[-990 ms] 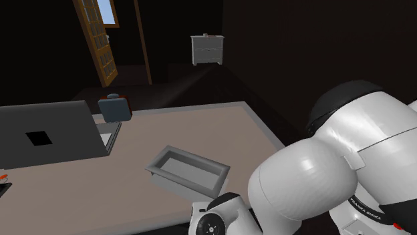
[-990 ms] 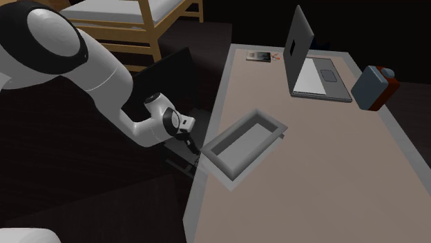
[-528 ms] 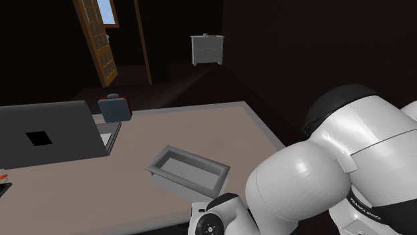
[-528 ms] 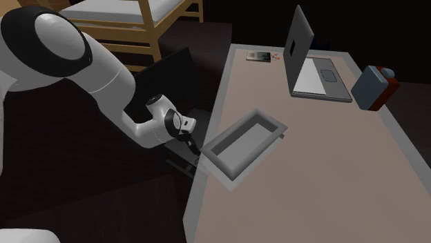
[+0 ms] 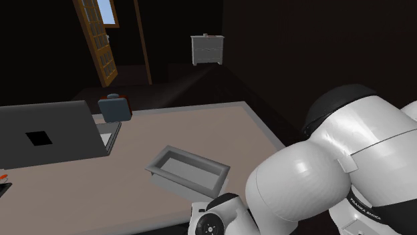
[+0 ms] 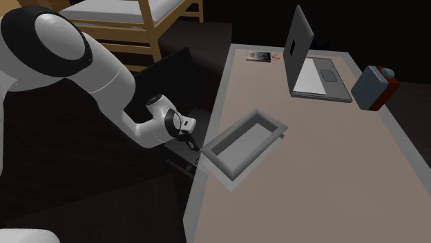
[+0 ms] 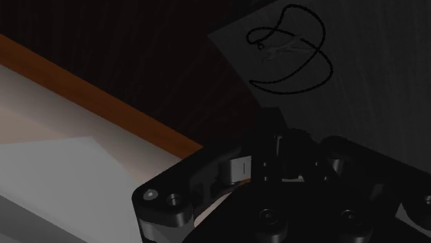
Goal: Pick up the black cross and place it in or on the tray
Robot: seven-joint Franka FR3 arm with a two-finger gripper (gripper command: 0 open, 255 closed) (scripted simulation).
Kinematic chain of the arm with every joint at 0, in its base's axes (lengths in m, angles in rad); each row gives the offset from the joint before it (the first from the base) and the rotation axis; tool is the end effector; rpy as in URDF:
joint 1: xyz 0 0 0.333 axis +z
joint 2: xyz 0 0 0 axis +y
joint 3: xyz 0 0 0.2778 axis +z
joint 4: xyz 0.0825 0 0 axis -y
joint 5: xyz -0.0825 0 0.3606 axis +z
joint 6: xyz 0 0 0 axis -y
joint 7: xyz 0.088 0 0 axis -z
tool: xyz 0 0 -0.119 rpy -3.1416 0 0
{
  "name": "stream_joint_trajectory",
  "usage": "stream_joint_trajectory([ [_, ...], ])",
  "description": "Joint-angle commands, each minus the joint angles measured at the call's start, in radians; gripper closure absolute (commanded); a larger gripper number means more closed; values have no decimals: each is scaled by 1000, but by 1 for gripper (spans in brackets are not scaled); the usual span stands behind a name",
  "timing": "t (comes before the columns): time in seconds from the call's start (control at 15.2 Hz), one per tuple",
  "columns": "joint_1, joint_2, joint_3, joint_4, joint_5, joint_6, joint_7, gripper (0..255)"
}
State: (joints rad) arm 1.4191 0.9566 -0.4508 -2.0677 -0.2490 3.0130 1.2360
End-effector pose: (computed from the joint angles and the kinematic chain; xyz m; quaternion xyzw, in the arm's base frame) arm 0.3051 0.4125 -0.0015 0.9769 0.0809 0.1824 0.0761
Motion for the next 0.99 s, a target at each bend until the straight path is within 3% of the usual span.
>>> stream_joint_trajectory([
  [0.0, 0, 0, 0, 0, 0, 0, 0, 255],
  [0.13, 0, 0, 0, 0, 0, 0, 0, 255],
  [0.2, 0, 0, 0, 0, 0, 0, 0, 0],
  [0.59, -251, 175, 216, 293, 52, -199, -128, 0],
  [0.66, -275, 203, 238, 336, 61, -228, -144, 0],
  [0.92, -288, 260, 239, 381, 63, -214, -146, 0],
])
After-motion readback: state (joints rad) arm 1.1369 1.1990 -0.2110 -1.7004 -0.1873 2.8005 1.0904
